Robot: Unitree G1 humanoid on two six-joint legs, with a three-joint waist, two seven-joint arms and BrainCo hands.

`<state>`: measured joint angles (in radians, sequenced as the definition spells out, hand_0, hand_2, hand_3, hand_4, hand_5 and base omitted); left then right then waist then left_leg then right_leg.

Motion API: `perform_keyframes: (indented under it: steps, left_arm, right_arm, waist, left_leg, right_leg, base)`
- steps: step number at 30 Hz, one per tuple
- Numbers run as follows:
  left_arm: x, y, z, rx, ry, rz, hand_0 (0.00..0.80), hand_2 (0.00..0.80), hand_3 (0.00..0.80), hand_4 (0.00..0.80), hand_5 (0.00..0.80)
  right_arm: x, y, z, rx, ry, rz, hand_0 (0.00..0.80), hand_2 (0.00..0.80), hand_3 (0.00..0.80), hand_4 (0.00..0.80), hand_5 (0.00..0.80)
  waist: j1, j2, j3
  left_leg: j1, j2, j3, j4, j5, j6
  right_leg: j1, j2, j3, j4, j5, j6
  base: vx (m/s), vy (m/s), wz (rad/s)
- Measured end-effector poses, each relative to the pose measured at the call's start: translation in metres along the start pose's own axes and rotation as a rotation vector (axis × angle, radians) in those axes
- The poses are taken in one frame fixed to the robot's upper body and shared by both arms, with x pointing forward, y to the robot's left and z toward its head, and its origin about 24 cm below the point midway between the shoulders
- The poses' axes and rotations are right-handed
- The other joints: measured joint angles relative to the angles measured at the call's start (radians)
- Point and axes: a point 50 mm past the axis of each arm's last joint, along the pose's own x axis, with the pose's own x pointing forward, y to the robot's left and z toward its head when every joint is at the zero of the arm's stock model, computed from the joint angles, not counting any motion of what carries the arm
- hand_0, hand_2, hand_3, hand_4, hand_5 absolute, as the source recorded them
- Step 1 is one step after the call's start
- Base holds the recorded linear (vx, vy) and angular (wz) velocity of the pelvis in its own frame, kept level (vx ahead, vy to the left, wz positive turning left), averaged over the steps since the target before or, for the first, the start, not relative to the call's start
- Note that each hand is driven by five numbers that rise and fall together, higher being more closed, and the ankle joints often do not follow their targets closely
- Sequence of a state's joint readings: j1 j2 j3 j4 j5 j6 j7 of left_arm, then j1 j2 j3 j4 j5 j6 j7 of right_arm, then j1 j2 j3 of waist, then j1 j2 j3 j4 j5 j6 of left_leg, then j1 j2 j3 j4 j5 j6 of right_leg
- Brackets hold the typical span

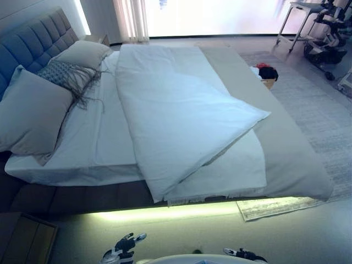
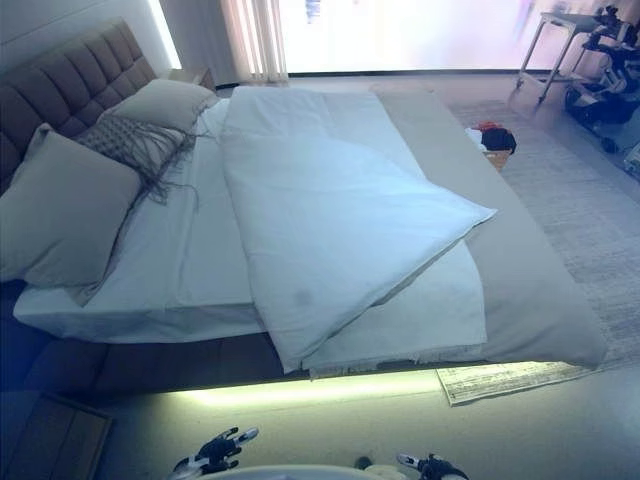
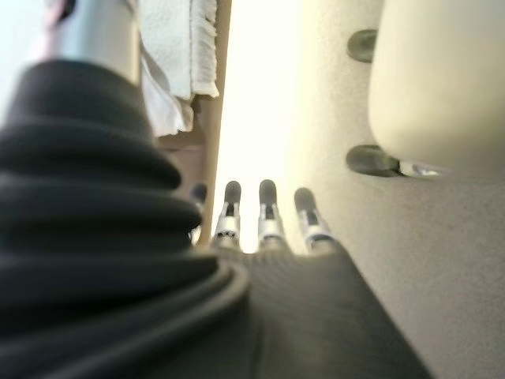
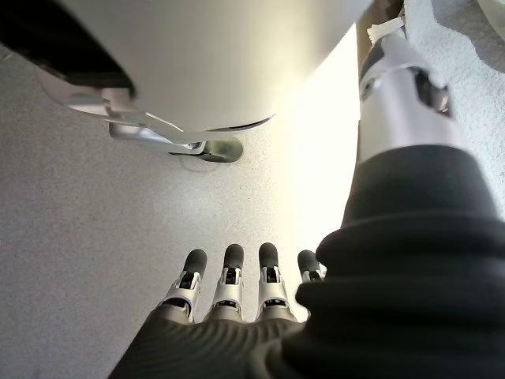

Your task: Make the bed neatly

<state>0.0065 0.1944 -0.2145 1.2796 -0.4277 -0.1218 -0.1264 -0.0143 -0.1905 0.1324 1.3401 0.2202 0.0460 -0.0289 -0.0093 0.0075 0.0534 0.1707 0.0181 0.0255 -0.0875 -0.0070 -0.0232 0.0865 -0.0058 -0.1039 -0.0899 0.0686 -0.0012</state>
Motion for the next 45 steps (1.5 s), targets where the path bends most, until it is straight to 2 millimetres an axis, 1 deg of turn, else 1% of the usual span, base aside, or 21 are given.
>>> perform_keyframes:
  steps: [5,13,21,26,27,29,34,35,36,37,38,39,40,41,42,44,45]
  left_arm:
    - [-0.001,0.0,-0.003,-0.004,0.015,0.001,0.0,0.0,0.0,0.0,0.0]
    - [-0.001,-0.001,-0.01,-0.012,0.062,-0.001,0.0,0.0,0.0,0.0,0.0]
    - [-0.001,-0.002,-0.012,-0.015,0.08,0.008,0.0,0.0,0.0,0.0,0.0]
    - [-0.001,-0.002,-0.012,-0.014,0.08,0.013,0.0,0.0,0.0,0.0,0.0]
    - [-0.001,-0.002,-0.011,-0.015,0.079,0.014,0.0,0.0,0.0,0.0,0.0]
    - [-0.001,-0.003,-0.011,-0.015,0.079,0.016,0.0,0.0,0.0,0.0,0.0]
    - [0.0,-0.004,-0.01,-0.017,0.073,0.019,0.0,0.0,0.0,0.0,0.0]
    - [0.001,-0.004,-0.007,-0.02,0.065,0.024,0.0,0.0,0.0,0.0,0.0]
    - [0.001,-0.004,-0.003,-0.039,0.049,0.029,0.0,0.0,0.0,0.0,0.0]
    - [0.002,-0.002,0.003,-0.053,0.023,0.034,0.0,0.0,0.0,0.0,0.0]
    - [0.002,0.001,0.006,-0.075,0.011,0.046,0.0,0.0,0.0,0.0,0.0]
    - [0.004,0.001,0.018,-0.113,-0.036,0.055,0.0,0.0,0.0,0.0,0.0]
    - [0.005,0.0,0.028,-0.146,-0.074,0.059,0.0,0.0,0.0,0.0,0.0]
    - [0.005,0.0,0.027,-0.162,-0.078,0.064,0.0,0.0,0.0,0.0,0.0]
    - [0.006,-0.002,0.026,-0.176,-0.08,0.06,0.0,0.0,0.0,0.0,0.0]
    - [0.007,-0.008,0.029,-0.178,-0.102,0.049,0.0,0.0,0.0,0.0,0.0]
    - [0.007,-0.01,0.029,-0.178,-0.109,0.045,0.0,0.0,0.0,0.0,0.0]
  right_arm:
    - [0.0,-0.001,0.0,-0.001,0.001,-0.002,0.0,0.0,0.0,0.0,0.0]
    - [0.0,-0.006,-0.001,0.027,0.009,-0.024,0.0,0.0,0.0,0.0,0.0]
    - [0.0,-0.007,-0.001,0.025,0.004,-0.046,0.0,0.0,0.0,0.0,0.0]
    - [0.0,-0.008,0.003,0.033,-0.022,-0.082,0.0,0.0,0.0,0.0,0.0]
    - [0.0,-0.009,0.004,0.037,-0.031,-0.087,0.0,0.0,0.0,0.0,0.0]
    - [0.0,-0.009,0.005,0.038,-0.047,-0.104,0.0,0.0,0.0,0.0,0.0]
    - [-0.001,-0.011,0.016,0.036,-0.132,-0.139,0.0,0.0,0.0,0.0,0.0]
    - [-0.002,-0.01,0.019,0.035,-0.148,-0.138,0.0,0.0,0.0,0.0,0.0]
    - [-0.002,-0.01,0.022,0.033,-0.161,-0.136,0.0,0.0,0.0,0.0,0.0]
    - [-0.002,-0.008,0.028,0.032,-0.178,-0.13,0.0,0.0,0.0,0.0,0.0]
    - [-0.002,-0.005,0.033,0.033,-0.19,-0.122,0.0,0.0,0.0,0.0,0.0]
    - [-0.002,-0.002,0.036,0.029,-0.197,-0.117,0.0,0.0,0.0,0.0,0.0]
    - [-0.002,-0.002,0.038,0.014,-0.201,-0.116,0.0,0.0,0.0,0.0,0.0]
    - [-0.002,-0.005,0.038,0.01,-0.201,-0.121,0.0,0.0,0.0,0.0,0.0]
    - [-0.002,-0.007,0.038,0.01,-0.201,-0.126,0.0,0.0,0.0,0.0,0.0]
    - [-0.002,-0.009,0.04,0.019,-0.202,-0.13,0.0,0.0,0.0,0.0,0.0]
    - [-0.002,-0.01,0.041,0.03,-0.203,-0.129,0.0,0.0,0.0,0.0,0.0]
  waist:
    - [0.0,0.006,-0.006]
    - [0.0,0.027,-0.022]
    - [0.0,0.031,-0.024]
    - [-0.001,0.033,-0.023]
    - [-0.001,0.039,-0.022]
    - [-0.002,0.039,-0.018]
    - [-0.002,0.044,-0.001]
    - [-0.002,0.048,0.011]
    - [-0.001,0.043,0.027]
    - [-0.001,0.035,0.05]
    - [0.0,0.016,0.074]
    - [0.002,-0.007,0.098]
    - [0.007,-0.018,0.117]
    - [0.011,-0.015,0.123]
    - [0.008,-0.003,0.131]
    - [0.004,0.011,0.145]
    - [0.006,0.015,0.155]
  left_leg:
    - [0.009,0.002,-0.001,-0.004,-0.01,0.005]
    - [0.009,0.002,-0.001,-0.003,-0.01,0.005]
    - [0.008,0.002,0.0,-0.004,-0.01,0.005]
    - [-0.008,0.002,0.002,-0.001,-0.009,0.005]
    - [-0.008,0.002,0.002,0.0,-0.009,0.005]
    - [-0.007,0.003,0.002,0.001,-0.006,0.0]
    - [-0.008,0.006,0.013,0.009,-0.008,-0.002]
    - [-0.015,0.008,0.019,0.029,-0.017,-0.004]
    - [-0.042,0.011,0.023,0.077,-0.031,-0.007]
    - [-0.094,0.009,0.021,0.167,-0.055,-0.02]
    - [-0.166,0.002,0.021,0.285,-0.062,-0.034]
    - [-0.242,-0.008,0.024,0.411,-0.049,-0.054]
    - [-0.299,-0.008,0.031,0.474,-0.038,-0.065]
    - [-0.307,0.004,0.032,0.445,-0.039,-0.067]
    - [-0.301,0.03,0.033,0.374,-0.032,-0.067]
    - [-0.304,0.079,0.026,0.213,0.009,-0.075]
    - [-0.301,0.102,0.022,0.124,0.043,-0.088]
  right_leg:
    - [0.013,0.0,0.0,-0.001,-0.004,-0.001]
    - [0.012,0.001,0.0,-0.001,-0.003,0.0]
    - [0.012,0.001,0.001,-0.001,-0.004,-0.001]
    - [-0.006,0.001,0.005,0.001,-0.002,0.0]
    - [-0.008,0.001,0.005,0.0,-0.001,0.0]
    - [-0.01,0.002,0.006,0.0,0.0,-0.001]
    - [-0.01,0.004,0.011,0.002,-0.003,-0.003]
    - [-0.012,0.006,0.01,0.009,-0.007,-0.007]
    - [-0.024,0.004,0.004,0.027,-0.016,-0.014]
    - [-0.051,-0.004,-0.004,0.063,-0.036,-0.021]
    - [-0.074,-0.014,-0.007,0.093,-0.046,-0.024]
    - [-0.087,-0.033,-0.005,0.104,-0.052,-0.032]
    - [-0.088,-0.047,-0.003,0.109,-0.05,-0.04]
    - [-0.087,-0.047,-0.008,0.108,-0.05,-0.041]
    - [-0.084,-0.043,-0.011,0.109,-0.053,-0.044]
    - [-0.085,-0.038,-0.01,0.101,-0.054,-0.046]
    - [-0.073,-0.035,-0.007,0.085,-0.054,-0.046]
  base:
    - [0.006,-0.003,0.0]
    - [0.018,-0.013,0.0]
    - [0.026,-0.035,0.0]
    - [-0.006,-0.057,-0.02]
    - [0.059,-0.072,-0.01]
    - [0.075,-0.069,-0.01]
    - [0.047,-0.087,-0.03]
    - [-0.048,-0.083,-0.05]
    - [-0.077,-0.073,0.0]
    - [-0.071,-0.043,0.11]
    - [-0.015,0.007,0.15]
    - [0.082,0.091,0.06]
    - [0.188,0.154,0.01]
    - [0.249,0.183,0.0]
    - [0.29,0.182,0.07]
    - [0.299,0.175,0.08]
    - [0.294,0.211,0.07]
